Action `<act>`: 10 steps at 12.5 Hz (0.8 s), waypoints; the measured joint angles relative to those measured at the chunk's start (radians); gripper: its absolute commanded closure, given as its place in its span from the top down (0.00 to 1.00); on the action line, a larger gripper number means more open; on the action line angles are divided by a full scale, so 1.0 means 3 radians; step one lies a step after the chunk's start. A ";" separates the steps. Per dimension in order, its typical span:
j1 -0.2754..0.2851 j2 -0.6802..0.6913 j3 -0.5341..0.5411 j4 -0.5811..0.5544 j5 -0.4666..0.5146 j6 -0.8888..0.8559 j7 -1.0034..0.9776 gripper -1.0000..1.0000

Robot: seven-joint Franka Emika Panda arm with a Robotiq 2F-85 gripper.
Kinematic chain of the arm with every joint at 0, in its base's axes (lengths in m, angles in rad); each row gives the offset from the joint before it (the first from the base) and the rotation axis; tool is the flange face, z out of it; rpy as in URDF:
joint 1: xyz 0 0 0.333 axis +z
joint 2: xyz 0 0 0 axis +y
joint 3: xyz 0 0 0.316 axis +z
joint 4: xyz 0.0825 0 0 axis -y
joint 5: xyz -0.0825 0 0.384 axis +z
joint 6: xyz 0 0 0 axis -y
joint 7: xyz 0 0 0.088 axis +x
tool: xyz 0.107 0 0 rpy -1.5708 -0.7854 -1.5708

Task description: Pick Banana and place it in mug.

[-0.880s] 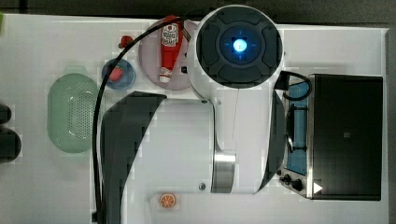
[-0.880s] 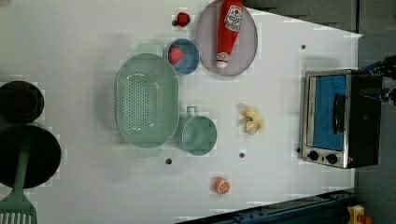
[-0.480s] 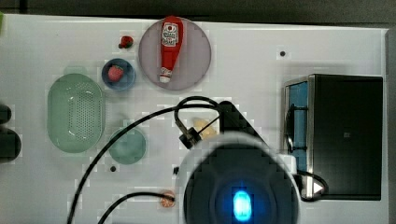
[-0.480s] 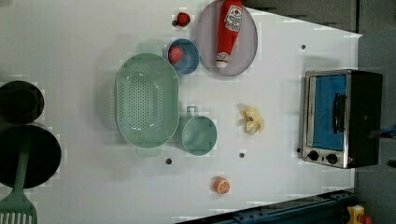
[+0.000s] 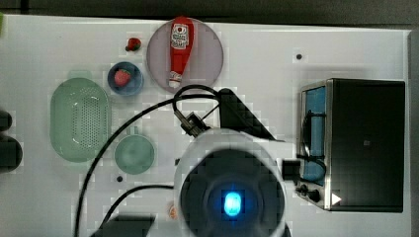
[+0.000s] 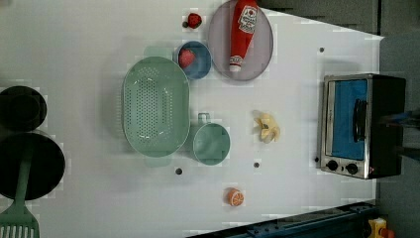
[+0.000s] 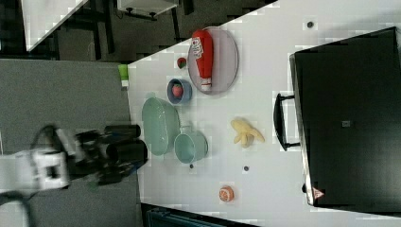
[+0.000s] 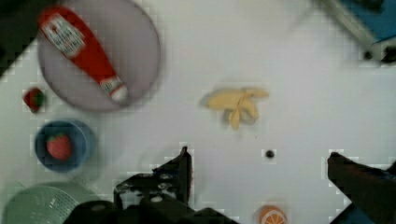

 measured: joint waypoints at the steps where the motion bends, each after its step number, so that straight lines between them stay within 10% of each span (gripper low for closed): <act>1: 0.0005 0.0116 -0.0029 -0.0195 0.0048 0.0230 -0.0089 1.00; 10: -0.0058 0.0952 -0.0140 -0.1341 -0.0045 0.1745 -0.0887 1.00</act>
